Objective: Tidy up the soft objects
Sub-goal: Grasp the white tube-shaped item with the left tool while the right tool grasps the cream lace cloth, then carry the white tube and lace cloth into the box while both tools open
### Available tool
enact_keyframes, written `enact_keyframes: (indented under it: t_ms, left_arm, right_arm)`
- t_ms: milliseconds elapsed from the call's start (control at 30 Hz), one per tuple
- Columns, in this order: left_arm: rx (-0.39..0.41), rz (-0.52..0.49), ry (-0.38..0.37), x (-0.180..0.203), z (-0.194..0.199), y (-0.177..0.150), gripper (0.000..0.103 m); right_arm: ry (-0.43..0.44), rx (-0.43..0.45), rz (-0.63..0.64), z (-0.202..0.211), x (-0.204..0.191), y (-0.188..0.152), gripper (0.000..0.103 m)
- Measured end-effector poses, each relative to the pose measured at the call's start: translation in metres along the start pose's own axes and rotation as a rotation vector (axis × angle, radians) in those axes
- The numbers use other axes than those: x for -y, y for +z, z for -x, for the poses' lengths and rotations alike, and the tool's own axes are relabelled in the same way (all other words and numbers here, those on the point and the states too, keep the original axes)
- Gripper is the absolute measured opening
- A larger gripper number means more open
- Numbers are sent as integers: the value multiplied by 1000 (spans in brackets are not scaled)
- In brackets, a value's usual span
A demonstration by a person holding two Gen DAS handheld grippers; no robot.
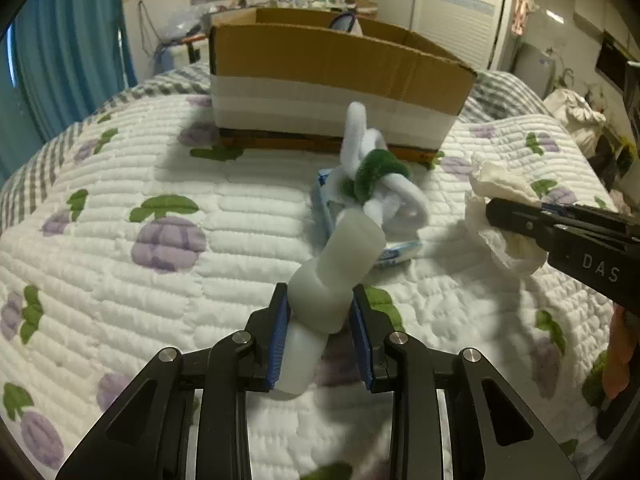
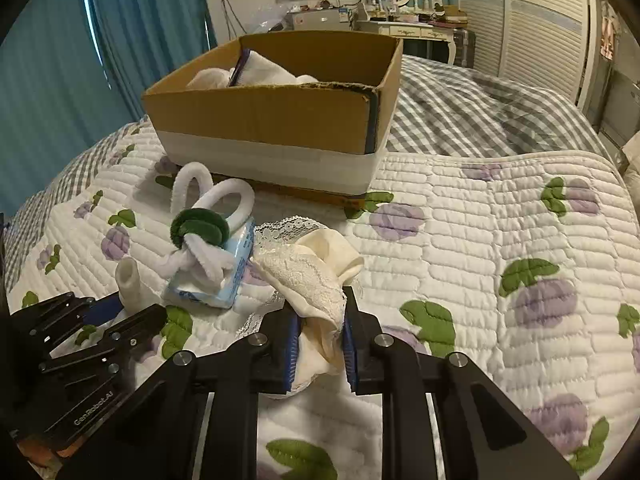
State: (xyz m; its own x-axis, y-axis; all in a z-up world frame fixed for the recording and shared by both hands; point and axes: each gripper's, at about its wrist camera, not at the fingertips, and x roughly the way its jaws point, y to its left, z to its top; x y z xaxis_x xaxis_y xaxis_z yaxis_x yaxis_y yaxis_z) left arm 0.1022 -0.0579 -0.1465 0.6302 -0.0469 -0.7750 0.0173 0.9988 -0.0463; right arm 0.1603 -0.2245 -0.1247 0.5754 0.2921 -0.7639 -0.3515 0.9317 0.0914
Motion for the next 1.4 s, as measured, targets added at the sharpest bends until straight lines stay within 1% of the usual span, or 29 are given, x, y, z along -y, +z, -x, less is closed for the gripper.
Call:
enact_keyframes:
  t_ms: [133,300,433,533,767,967,1100,1233,1400]
  left_arm:
    - [26,-6,10,4,15,3,29]
    - [28,-7,36,8,33,5,28]
    - [48,0,29,8,52,8,28]
    - [78,-3,33,10,68,14,28]
    - [165,-11,22,11,109,36,28]
    - [247,-27,26,10,136,65,28]
    - [301,-28,30,9,149,93,28]
    - [336,-31,35,10,146,122,28]
    - [349,-36,31,10,126,158,28]
  right_arm:
    - [2,29,-9,14,-3,-7,17]
    - [-44,84,31,38,-18,-15,17]
    - [-38,112,39,58,-24,-16,17]
    - [-15,130,32,74,-28,-14,17]
    - [-3,208,65,118,-39,-1,17]
    - [9,289,90,150,-45,26,17]
    - [14,336,110,162,-47,50,17]
    - [25,375,121,166,-48,82,17]
    - [10,399,130,157,-47,118,17]
